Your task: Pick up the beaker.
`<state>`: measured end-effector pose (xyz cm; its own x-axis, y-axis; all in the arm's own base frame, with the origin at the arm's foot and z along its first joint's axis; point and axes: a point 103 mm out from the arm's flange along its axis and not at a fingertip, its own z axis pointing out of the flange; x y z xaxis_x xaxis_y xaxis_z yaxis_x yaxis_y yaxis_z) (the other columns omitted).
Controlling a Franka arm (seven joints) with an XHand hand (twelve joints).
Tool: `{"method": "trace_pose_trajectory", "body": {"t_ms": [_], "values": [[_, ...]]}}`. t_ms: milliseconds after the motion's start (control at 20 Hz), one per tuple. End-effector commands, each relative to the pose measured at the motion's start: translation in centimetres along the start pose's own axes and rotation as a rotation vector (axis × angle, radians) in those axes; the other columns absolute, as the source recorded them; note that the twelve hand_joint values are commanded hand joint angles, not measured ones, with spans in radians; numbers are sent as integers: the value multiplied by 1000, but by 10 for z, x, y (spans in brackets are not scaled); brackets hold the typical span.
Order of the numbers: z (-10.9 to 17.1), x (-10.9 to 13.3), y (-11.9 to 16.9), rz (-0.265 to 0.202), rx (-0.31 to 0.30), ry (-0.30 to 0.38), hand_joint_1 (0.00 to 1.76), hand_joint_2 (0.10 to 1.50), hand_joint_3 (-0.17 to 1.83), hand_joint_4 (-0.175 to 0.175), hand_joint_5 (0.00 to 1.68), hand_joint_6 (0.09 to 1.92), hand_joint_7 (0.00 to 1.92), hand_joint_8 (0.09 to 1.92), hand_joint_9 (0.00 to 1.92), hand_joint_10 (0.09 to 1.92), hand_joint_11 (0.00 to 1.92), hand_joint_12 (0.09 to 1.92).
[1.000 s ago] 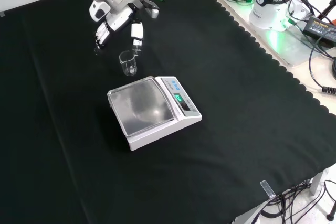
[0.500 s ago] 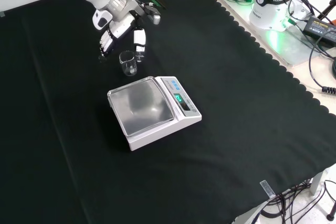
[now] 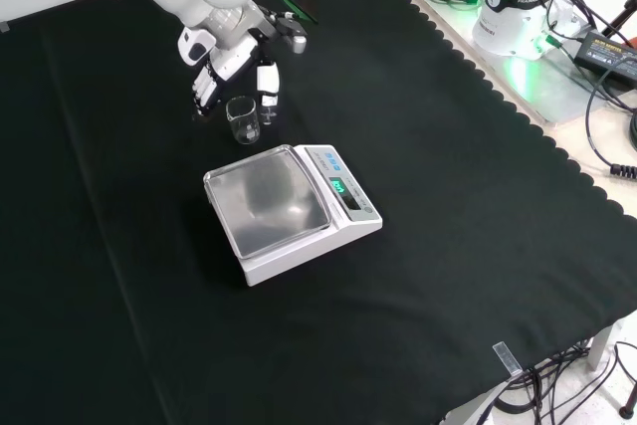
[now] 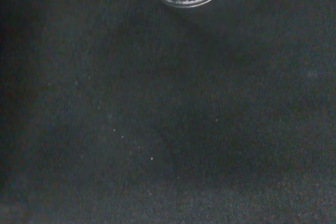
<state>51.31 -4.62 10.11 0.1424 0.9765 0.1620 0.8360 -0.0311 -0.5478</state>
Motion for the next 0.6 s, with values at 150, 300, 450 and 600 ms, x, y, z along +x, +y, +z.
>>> {"method": "trace_pose_trajectory", "body": {"t_ms": [150,300,450,600], "values": [[5,2,0,18,-51,-20,702,787,134,-67,534,131,388,786,397,800,530,1304],[5,6,-1,24,-76,-43,754,770,202,-68,555,440,538,766,582,689,689,1237],[5,11,-1,31,-109,-62,814,746,289,-82,613,722,648,771,740,618,876,1120],[3,10,-2,23,-133,-59,881,717,408,-107,775,774,752,767,912,509,1069,975]]}}
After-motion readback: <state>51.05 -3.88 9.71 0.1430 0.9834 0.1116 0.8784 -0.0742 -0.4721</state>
